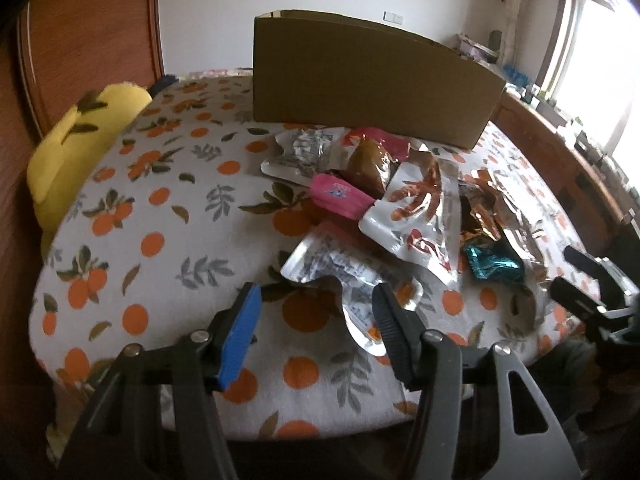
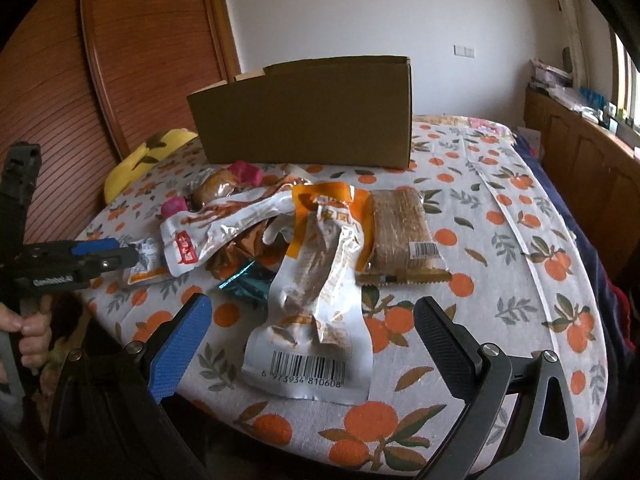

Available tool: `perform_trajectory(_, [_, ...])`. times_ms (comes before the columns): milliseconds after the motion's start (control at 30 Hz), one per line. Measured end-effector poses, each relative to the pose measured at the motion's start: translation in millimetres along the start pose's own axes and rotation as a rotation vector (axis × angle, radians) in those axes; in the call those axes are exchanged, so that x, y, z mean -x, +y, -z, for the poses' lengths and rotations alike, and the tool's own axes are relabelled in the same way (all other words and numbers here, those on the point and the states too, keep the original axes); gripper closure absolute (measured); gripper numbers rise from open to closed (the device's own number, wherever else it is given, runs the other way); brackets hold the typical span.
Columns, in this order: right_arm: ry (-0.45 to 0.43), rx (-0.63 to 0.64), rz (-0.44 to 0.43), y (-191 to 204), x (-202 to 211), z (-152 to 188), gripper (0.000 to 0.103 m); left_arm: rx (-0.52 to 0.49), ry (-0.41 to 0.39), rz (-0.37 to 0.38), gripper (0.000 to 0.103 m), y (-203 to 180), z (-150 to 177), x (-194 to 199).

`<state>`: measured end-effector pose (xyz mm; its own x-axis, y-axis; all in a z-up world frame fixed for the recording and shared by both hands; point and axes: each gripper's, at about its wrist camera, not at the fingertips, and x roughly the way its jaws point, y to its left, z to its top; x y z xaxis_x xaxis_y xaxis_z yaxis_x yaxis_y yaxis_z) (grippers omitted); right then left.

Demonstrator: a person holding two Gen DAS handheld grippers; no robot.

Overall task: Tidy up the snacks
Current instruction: 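Move both tools down toward the snack packets on the tablecloth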

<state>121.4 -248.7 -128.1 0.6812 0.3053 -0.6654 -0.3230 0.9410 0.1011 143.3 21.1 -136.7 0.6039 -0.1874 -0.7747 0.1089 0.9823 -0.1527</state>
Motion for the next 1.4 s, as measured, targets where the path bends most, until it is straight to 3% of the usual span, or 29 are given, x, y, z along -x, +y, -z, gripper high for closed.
perform_trajectory(200, [-0.003, -0.001, 0.001, 0, -1, 1, 0.001, -0.003, 0.05, 0.069, 0.045, -14, 3, -12])
perform_trajectory(300, [-0.004, 0.001, 0.001, -2, -1, 0, 0.001, -0.037, 0.042, 0.019, 0.045, -24, -1, -18])
perform_trajectory(767, [0.018, 0.01, -0.02, -6, -9, -3, 0.003, -0.071, 0.024, -0.032, 0.041, -28, -28, -43])
perform_trajectory(833, [0.022, 0.015, -0.021, -6, -11, -3, 0.003, -0.087, 0.009, -0.04, 0.045, -28, -27, -44])
perform_trajectory(900, [0.021, 0.02, -0.02, -6, -12, -3, 0.003, -0.097, -0.009, -0.031, 0.06, -28, -25, -42])
perform_trajectory(967, [0.023, 0.022, -0.023, -6, -13, -4, 0.004, -0.081, -0.019, -0.014, 0.067, -23, -24, -39])
perform_trajectory(1133, [0.04, 0.024, -0.054, -7, -20, -12, 0.007, -0.095, -0.016, 0.026, 0.071, -19, -19, -30])
perform_trajectory(1300, [0.098, 0.029, -0.111, -5, -38, -24, 0.021, -0.093, -0.029, 0.046, 0.076, -13, -17, -21])
perform_trajectory(1400, [0.129, 0.021, -0.123, -6, -45, -30, 0.036, -0.086, -0.04, 0.059, 0.081, -8, -17, -17])
